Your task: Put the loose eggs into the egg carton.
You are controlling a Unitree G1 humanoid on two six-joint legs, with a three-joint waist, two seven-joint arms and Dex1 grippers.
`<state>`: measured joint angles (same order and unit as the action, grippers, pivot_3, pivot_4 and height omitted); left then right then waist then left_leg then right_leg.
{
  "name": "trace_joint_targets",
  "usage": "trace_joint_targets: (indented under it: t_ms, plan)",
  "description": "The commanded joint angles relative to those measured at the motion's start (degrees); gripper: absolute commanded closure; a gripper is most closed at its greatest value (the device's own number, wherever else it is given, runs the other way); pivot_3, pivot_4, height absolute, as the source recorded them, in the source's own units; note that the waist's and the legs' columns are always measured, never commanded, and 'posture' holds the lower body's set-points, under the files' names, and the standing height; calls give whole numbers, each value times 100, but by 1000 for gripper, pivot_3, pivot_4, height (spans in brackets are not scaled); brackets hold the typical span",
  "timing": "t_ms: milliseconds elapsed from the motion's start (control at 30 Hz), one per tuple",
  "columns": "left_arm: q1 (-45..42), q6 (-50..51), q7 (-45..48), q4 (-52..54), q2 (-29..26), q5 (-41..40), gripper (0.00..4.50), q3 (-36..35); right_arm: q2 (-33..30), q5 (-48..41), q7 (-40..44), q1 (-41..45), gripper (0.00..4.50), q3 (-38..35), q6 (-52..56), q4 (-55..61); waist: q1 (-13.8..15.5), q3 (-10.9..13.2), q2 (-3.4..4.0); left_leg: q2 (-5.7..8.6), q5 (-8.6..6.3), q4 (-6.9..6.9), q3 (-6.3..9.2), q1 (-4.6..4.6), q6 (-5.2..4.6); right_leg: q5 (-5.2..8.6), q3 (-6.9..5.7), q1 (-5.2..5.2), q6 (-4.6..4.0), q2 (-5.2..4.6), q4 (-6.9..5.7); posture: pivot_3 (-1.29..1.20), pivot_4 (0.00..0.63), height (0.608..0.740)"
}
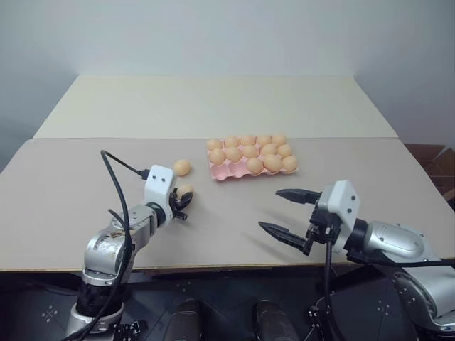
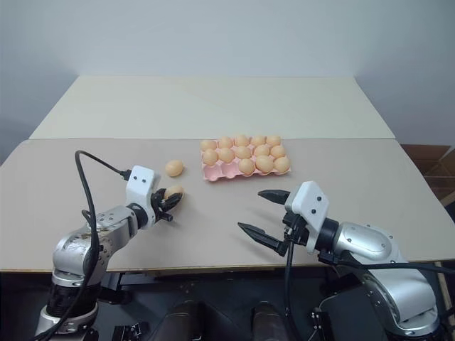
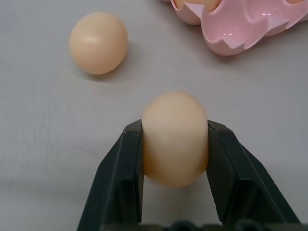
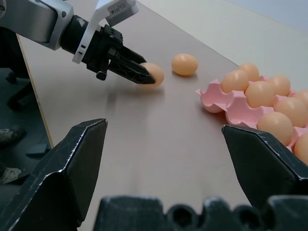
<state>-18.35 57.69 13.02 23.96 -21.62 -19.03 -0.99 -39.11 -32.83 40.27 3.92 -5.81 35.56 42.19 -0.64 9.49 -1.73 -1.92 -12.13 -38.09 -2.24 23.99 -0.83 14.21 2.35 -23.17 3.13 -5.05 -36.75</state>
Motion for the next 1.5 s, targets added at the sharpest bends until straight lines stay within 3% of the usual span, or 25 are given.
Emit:
trace_joint_targets:
  t_ms: [33, 367, 833, 1133, 1267, 1500]
  plan:
    - [-542, -365, 7, 211, 188, 74, 3018, 195, -57, -78, -84, 86, 0, -211, -87, 193, 50, 0, -1, 2, 0, 0, 1, 2, 0, 0, -3, 1, 1, -1, 0, 0, 150, 740]
    - [-1827, -1702, 254, -1886, 790, 824, 3038, 1107, -159, -48, -371, 150, 0, -88, 155, 275, 95, 1, -2, 8, 0, -1, 0, 15, -1, -2, -4, -4, 5, -3, 9, 0, 150, 740]
    - [-2215, -3021, 702, -3272, 1244, 1331, 3038, 1312, -121, -117, -570, 130, 0, -40, 198, 375, 107, 1, -3, 9, 1, -1, 1, 19, -1, -3, -6, -6, 8, -4, 10, 0, 150, 740]
    - [-2421, -3607, 664, -3743, 1442, 1403, 89, 1070, -121, -120, -582, 124, 0, 9, 181, 415, 113, 2, -4, 10, 1, -2, 1, 22, -1, -4, -8, -6, 11, -4, 15, 0, 150, 740]
    - [-2153, -3555, 704, -3155, 1360, 1303, 37, 922, -112, -114, -603, 94, 0, 12, 183, 458, 102, 2, -4, 9, 1, -2, 2, 21, -1, -4, -8, -6, 11, -4, 13, 0, 150, 740]
    - [-756, -2796, 601, -985, 913, 1079, 37, 522, -112, -130, -566, 8, 0, -14, 122, 495, 64, 2, -3, 7, 1, -2, 6, 20, -1, -5, -8, -7, 11, -5, 6, 0, 150, 740]
